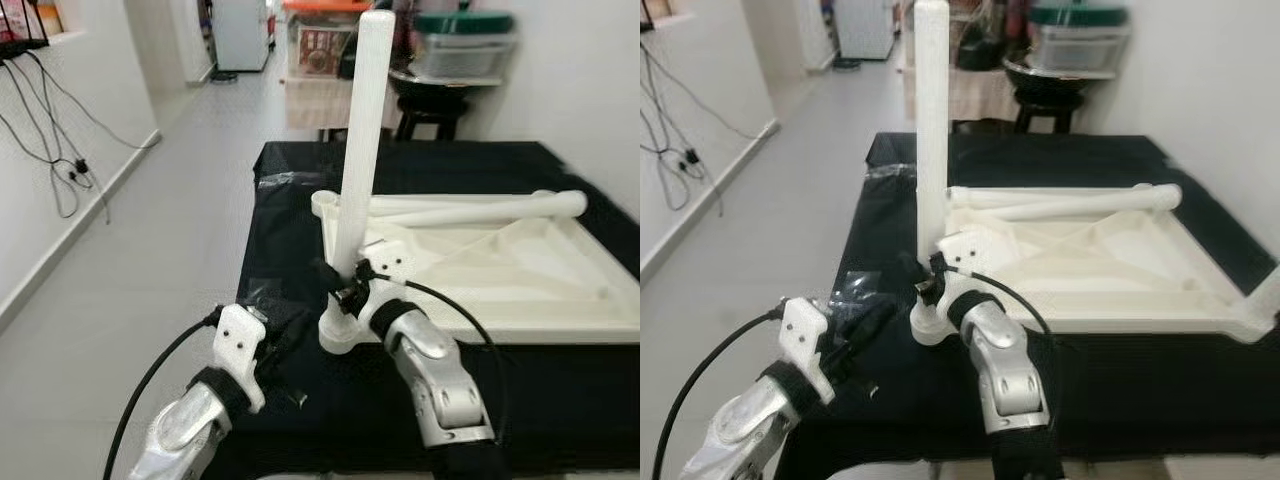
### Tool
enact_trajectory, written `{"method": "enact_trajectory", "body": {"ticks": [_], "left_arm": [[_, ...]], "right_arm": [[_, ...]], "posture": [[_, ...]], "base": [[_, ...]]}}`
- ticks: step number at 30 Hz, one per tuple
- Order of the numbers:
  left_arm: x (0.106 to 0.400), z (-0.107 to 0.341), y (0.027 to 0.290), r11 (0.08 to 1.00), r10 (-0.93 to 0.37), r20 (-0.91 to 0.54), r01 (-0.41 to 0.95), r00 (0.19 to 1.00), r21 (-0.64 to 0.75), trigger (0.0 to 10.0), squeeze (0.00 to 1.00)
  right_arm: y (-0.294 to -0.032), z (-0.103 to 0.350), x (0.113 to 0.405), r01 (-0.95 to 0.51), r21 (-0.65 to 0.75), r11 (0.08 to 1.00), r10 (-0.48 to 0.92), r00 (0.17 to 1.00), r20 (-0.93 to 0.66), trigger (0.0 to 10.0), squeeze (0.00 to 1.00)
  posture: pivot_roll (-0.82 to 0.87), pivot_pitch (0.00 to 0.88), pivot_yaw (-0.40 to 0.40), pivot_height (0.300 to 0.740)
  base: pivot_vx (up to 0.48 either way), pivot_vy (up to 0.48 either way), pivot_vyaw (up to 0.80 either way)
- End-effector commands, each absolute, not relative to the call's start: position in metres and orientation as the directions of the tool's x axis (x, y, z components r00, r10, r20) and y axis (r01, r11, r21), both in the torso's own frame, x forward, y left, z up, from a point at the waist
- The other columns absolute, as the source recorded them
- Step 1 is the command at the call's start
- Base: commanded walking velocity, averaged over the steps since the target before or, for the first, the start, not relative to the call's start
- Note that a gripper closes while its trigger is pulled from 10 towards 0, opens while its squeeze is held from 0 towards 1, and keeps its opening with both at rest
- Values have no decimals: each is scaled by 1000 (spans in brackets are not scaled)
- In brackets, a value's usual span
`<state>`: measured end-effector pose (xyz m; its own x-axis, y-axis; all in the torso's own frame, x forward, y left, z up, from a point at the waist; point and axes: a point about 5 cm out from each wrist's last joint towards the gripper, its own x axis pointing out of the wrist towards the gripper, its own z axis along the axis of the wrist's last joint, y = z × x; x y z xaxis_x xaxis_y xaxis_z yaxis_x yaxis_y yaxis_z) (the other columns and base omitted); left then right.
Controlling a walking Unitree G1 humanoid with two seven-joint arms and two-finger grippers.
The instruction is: Building children table
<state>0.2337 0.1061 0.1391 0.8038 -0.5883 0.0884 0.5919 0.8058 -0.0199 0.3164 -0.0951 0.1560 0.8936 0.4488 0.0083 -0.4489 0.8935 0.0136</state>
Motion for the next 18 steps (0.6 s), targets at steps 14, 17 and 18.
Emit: {"method": "enact_trajectory", "body": {"ticks": [14, 17, 18], "left_arm": [[236, 134, 104, 809, -584, 75, 587, 808, -26, 10000, 0], [236, 134, 103, 809, -584, 76, 587, 808, -27, 10000, 0], [237, 133, 102, 809, -584, 76, 587, 809, -27, 10000, 0]], "right_arm": [[-98, 162, 315, -636, -1, 772, 636, 771, -29, 10000, 1000], [-107, 170, 320, -768, -58, 637, 768, 640, -28, 10000, 51], [-112, 171, 320, -815, -72, 575, 815, 578, -44, 10000, 0]], "posture": [[37, 0, -51, 740], [39, 0, -55, 740], [41, 0, -55, 740]], "base": [[0, 0, 0], [0, 0, 0], [0, 0, 0]]}}
